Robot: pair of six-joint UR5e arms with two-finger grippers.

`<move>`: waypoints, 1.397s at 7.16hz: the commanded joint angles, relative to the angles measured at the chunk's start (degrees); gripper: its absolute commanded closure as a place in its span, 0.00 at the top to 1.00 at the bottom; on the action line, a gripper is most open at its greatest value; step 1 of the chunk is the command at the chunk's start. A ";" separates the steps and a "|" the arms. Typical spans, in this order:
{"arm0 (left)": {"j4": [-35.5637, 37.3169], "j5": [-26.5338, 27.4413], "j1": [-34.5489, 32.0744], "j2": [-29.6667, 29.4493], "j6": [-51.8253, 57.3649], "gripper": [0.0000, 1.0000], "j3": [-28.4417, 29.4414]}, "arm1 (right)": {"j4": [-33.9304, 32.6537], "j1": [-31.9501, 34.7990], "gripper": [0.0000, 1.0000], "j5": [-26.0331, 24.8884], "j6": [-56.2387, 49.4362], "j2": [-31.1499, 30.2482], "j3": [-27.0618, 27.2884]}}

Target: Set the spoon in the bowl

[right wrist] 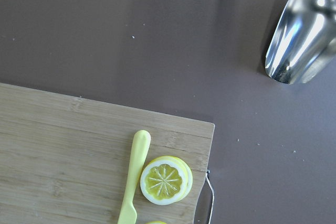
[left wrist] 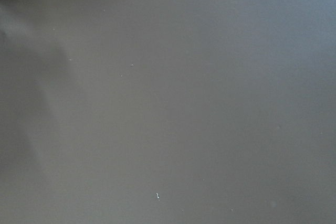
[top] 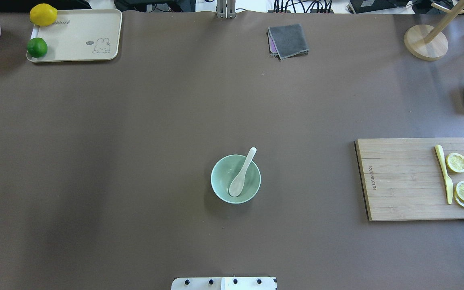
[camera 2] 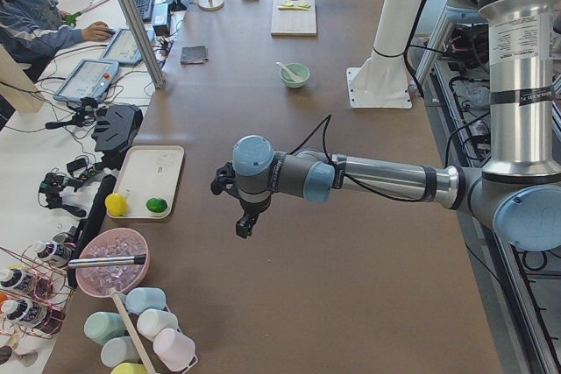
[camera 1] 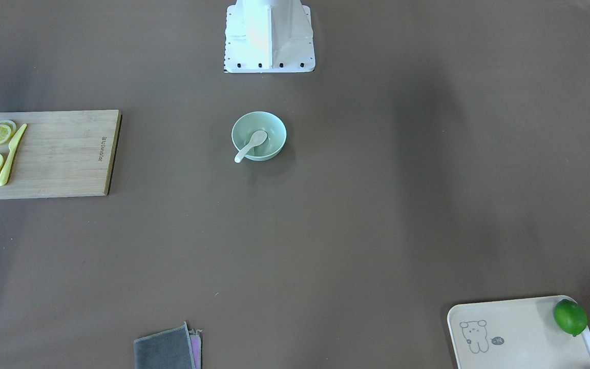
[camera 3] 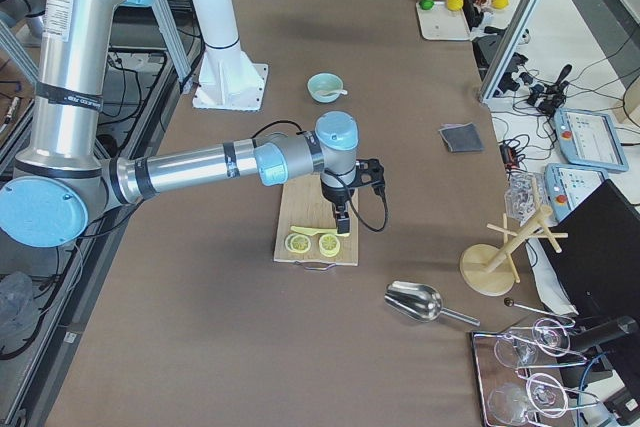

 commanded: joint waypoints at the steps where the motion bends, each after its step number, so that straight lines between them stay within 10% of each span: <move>1: -0.05 -0.02 0.22 -0.09 -0.39 0.98 0.42 | 0.17 4.75 1.00 3.94 -4.63 -2.61 0.03; 10: -0.84 -0.11 0.40 -0.71 -2.15 0.98 2.27 | 11.33 5.90 1.00 4.22 -5.33 -5.96 -6.29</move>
